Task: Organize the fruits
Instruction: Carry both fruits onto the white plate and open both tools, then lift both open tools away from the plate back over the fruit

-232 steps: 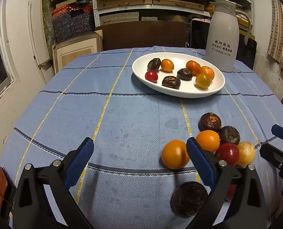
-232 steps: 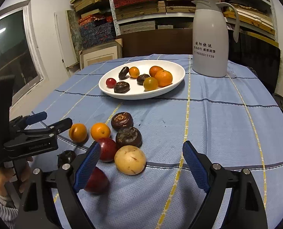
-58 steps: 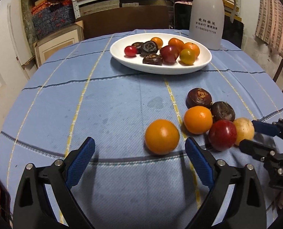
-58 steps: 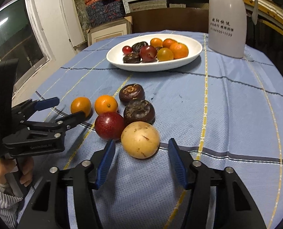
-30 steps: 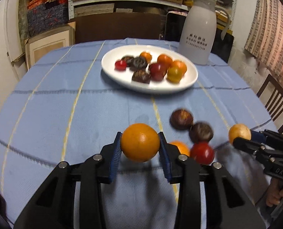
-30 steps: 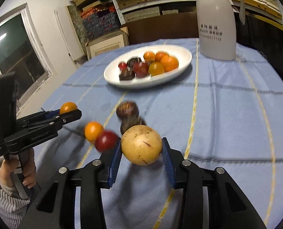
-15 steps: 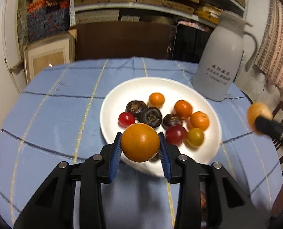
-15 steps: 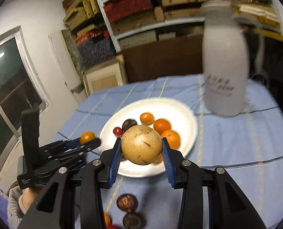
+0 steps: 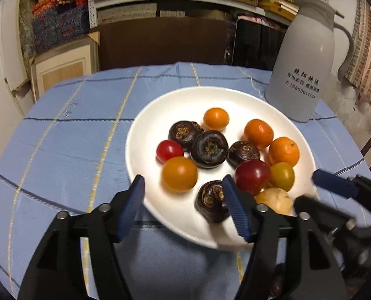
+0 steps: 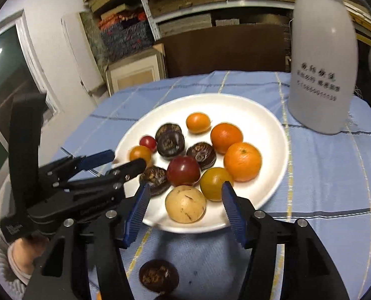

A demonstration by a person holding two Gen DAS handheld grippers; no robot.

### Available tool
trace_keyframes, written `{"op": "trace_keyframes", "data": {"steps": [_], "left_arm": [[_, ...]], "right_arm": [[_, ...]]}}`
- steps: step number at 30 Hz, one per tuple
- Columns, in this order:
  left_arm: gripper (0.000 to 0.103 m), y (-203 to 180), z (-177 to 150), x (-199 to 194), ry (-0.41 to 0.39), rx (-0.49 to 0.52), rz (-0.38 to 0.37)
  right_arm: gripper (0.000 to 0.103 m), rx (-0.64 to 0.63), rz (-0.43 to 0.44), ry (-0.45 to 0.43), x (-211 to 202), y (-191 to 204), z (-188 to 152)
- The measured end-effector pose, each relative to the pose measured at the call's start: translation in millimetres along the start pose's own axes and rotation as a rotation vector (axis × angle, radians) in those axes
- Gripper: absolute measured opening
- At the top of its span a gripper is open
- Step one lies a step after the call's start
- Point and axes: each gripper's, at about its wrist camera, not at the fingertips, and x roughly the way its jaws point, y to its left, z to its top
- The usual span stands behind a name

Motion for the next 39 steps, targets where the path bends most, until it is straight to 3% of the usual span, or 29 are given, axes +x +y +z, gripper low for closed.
{"op": "trace_keyframes", "data": {"steps": [2,6,11,13,18,27,39], "left_arm": [[0.067,-1.2,-7.0,-17.8,-0.027,0.005,0.018],[0.083,-3.6,-34.5,-52.3,-0.085,0.009,0.086],[0.084,-10.9,-80.9,-82.1,-0.099,0.012,0.126],[0.091,-14.9,-94.7,-89.9,-0.099,0.018,0.146],[0.095,-20.9,-123.0,-109.8,-0.111,0.021,0.172],[0.095,-19.0,-135.2,-119.5,-0.11,0.001,0.171],[0.096,-22.2,-136.0,-118.9,-0.102,0.02,0.172]], "right_arm": [[0.061,0.004,-0.011,-0.041,-20.7,-0.3,-0.3],[0.075,0.031,-0.024,-0.106,-58.1,-4.6,-18.8],[0.075,0.053,-0.045,-0.089,-75.1,-13.7,-64.5],[0.075,0.063,-0.054,-0.068,-78.1,-17.9,-83.1],[0.077,0.071,-0.054,-0.075,-95.3,-18.8,-105.5],[0.079,-0.001,-0.056,-0.031,-94.5,0.6,-134.3],[0.079,-0.037,-0.041,0.004,-89.1,11.0,-138.6]]}}
